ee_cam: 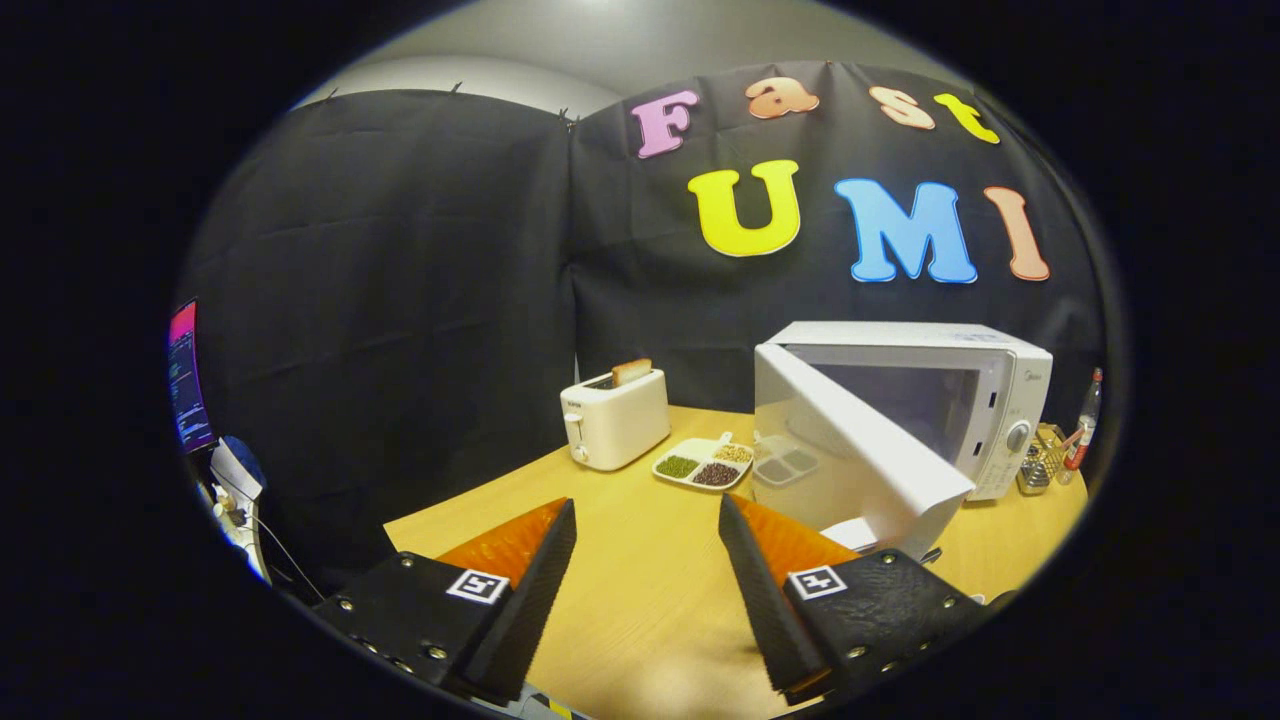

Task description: Open the microwave, put the food inside, and close the microwave door.

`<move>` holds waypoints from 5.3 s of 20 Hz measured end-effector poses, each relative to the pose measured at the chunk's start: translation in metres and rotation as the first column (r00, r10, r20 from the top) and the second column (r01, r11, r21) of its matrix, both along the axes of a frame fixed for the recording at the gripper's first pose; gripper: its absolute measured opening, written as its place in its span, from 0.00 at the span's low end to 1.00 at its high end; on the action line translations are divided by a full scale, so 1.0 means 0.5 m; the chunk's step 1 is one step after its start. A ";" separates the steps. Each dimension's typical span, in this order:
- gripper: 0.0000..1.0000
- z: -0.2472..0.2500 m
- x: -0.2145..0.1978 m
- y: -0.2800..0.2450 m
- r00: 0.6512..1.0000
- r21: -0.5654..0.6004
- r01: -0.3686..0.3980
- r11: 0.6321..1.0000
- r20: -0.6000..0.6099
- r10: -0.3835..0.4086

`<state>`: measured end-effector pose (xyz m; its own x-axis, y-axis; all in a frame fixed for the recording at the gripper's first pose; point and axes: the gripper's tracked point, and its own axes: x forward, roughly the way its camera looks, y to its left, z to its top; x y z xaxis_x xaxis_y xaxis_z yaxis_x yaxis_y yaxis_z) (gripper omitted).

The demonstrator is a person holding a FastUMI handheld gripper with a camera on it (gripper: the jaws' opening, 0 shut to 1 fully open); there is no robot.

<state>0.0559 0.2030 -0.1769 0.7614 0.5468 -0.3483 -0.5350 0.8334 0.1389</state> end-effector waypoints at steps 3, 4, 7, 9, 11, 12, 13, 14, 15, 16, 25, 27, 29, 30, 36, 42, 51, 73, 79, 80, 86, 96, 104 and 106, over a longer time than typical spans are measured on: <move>0.76 -0.039 0.002 -0.014 0.998 -0.038 0.020 0.999 -0.051 -0.022; 0.59 -0.051 0.006 -0.024 0.998 -0.040 0.029 0.999 -0.055 -0.031; 0.43 -0.073 0.017 -0.037 0.996 -0.057 0.054 0.997 -0.075 -0.058; 0.05 -0.064 0.036 -0.067 0.992 -0.070 0.108 0.992 -0.058 -0.112; 0.05 -0.077 0.038 -0.069 0.989 -0.070 0.121 0.990 -0.076 -0.126; 0.04 -0.079 0.043 -0.077 0.988 -0.075 0.126 0.989 -0.075 -0.132; 0.01 -0.079 0.046 -0.085 0.987 -0.081 0.136 0.987 -0.072 -0.141; 0.01 -0.080 0.050 -0.092 0.987 -0.086 0.141 0.986 -0.070 -0.147; 0.01 -0.082 0.052 -0.097 0.986 -0.087 0.144 0.986 -0.072 -0.150; 0.01 -0.082 0.055 -0.103 0.985 -0.088 0.149 0.985 -0.073 -0.156; 0.01 -0.086 0.100 -0.179 0.976 -0.110 0.196 0.974 -0.075 -0.205; 0.01 -0.085 0.111 -0.196 0.973 -0.110 0.207 0.972 -0.076 -0.216; 0.01 -0.087 0.124 -0.214 0.972 -0.114 0.213 0.970 -0.077 -0.223; 0.01 -0.087 0.130 -0.222 0.971 -0.118 0.216 0.969 -0.077 -0.226; 0.01 -0.080 0.171 -0.277 0.967 -0.131 0.239 0.962 -0.058 -0.248; 0.01 -0.071 0.228 -0.325 0.964 -0.139 0.257 0.956 -0.028 -0.264; 0.01 -0.087 0.319 -0.381 0.955 -0.141 0.291 0.946 -0.015 -0.295; 0.01 -0.075 0.530 -0.460 0.866 -0.092 0.500 0.861 0.035 -0.499; 0.01 -0.077 0.546 -0.472 0.843 -0.089 0.537 0.839 0.042 -0.536; 0.02 -0.073 0.544 -0.468 0.838 -0.090 0.545 0.833 0.044 -0.544; 0.03 0.012 0.450 -0.457 0.809 -0.097 0.586 0.804 0.109 -0.577; 0.03 0.167 0.248 -0.400 0.792 -0.052 0.592 0.804 0.219 -0.569; 0.04 0.214 0.120 -0.386 0.785 -0.047 0.596 0.801 0.242 -0.570; 0.05 0.223 0.086 -0.384 0.783 -0.040 0.595 0.803 0.253 -0.568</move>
<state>0.0987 0.0110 -0.0655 0.9845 -0.0571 -0.1661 0.0521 0.9980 -0.0345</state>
